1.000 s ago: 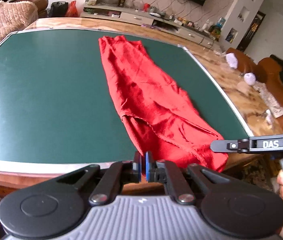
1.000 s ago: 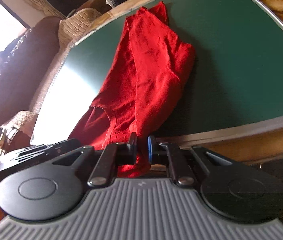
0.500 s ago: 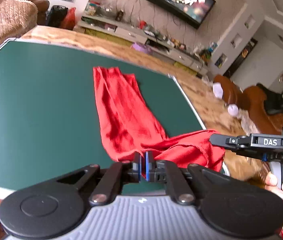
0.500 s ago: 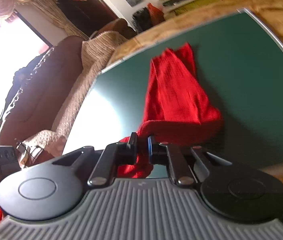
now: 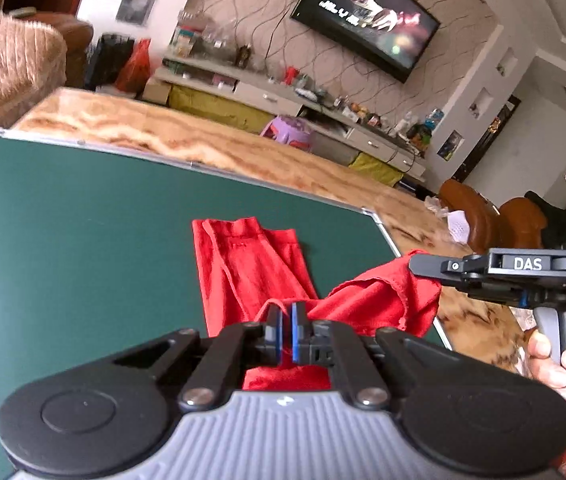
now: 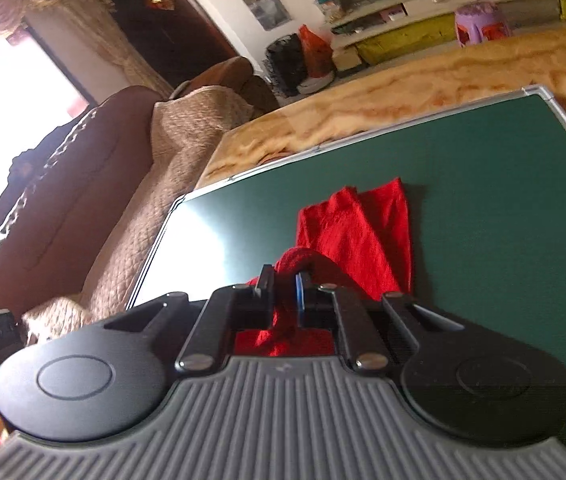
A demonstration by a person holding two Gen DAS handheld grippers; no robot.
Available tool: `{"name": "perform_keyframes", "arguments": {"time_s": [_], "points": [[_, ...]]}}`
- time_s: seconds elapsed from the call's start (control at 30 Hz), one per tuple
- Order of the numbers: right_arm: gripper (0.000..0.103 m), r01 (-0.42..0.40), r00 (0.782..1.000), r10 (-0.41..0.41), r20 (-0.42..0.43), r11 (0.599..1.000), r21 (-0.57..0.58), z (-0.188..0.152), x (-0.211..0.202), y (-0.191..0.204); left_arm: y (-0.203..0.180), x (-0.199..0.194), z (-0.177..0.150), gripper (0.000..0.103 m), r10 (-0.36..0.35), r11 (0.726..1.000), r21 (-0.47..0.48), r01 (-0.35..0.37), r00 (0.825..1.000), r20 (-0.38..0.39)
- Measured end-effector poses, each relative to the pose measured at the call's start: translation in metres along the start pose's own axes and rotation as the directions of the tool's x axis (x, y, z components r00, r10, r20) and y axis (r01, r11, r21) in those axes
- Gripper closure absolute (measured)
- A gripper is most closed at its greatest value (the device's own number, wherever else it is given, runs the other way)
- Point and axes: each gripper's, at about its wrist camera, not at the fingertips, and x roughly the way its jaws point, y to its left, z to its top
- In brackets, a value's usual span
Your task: Fold clothes
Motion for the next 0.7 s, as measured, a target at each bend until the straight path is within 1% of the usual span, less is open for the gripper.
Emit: {"name": "perform_keyframes", "arguments": {"time_s": [0.17, 0.37, 0.43, 0.5, 0.53, 0.57, 0.6, 0.63, 0.67, 0.7], "points": [[0.09, 0.037, 0.999, -0.035, -0.041, 0.998, 0.048, 0.025, 0.056, -0.023, 0.03, 0.054, 0.027, 0.098, 0.042, 0.999, -0.008, -0.043, 0.999, -0.028], [0.089, 0.088, 0.991, -0.076, -0.106, 0.989, 0.121, 0.036, 0.12, -0.054, 0.059, 0.113, 0.042, 0.098, 0.077, 0.997, -0.023, -0.079, 0.994, -0.075], [0.087, 0.104, 0.989, -0.085, -0.118, 0.982, 0.157, 0.037, 0.136, -0.066, 0.067, 0.132, 0.045, 0.098, 0.086, 0.996, -0.029, -0.089, 0.992, -0.089], [0.083, 0.11, 0.99, -0.09, -0.11, 0.975, 0.192, 0.041, 0.149, -0.077, 0.074, 0.148, 0.048, 0.096, 0.098, 0.994, -0.04, -0.102, 0.99, -0.103], [0.08, 0.107, 0.991, -0.085, -0.107, 0.971, 0.212, 0.043, 0.154, -0.082, 0.077, 0.154, 0.049, 0.094, 0.1, 0.993, -0.053, -0.106, 0.99, -0.102], [0.073, 0.097, 0.993, -0.076, -0.096, 0.966, 0.239, 0.044, 0.157, -0.088, 0.081, 0.159, 0.05, 0.089, 0.102, 0.992, -0.065, -0.109, 0.99, -0.102], [0.066, 0.09, 0.994, -0.072, -0.079, 0.962, 0.26, 0.045, 0.158, -0.093, 0.083, 0.162, 0.05, 0.088, 0.11, 0.991, -0.071, -0.117, 0.989, -0.101], [0.063, 0.093, 0.995, -0.077, -0.07, 0.96, 0.264, 0.046, 0.158, -0.096, 0.083, 0.162, 0.049, 0.081, 0.122, 0.989, -0.071, -0.129, 0.988, -0.099], [0.059, 0.097, 0.994, -0.082, -0.068, 0.962, 0.257, 0.046, 0.157, -0.097, 0.084, 0.161, 0.048, 0.066, 0.139, 0.987, -0.07, -0.145, 0.986, -0.09], [0.058, 0.098, 0.994, -0.085, -0.067, 0.966, 0.237, 0.046, 0.155, -0.097, 0.084, 0.159, 0.047, 0.06, 0.16, 0.984, -0.071, -0.165, 0.984, -0.073]]}}
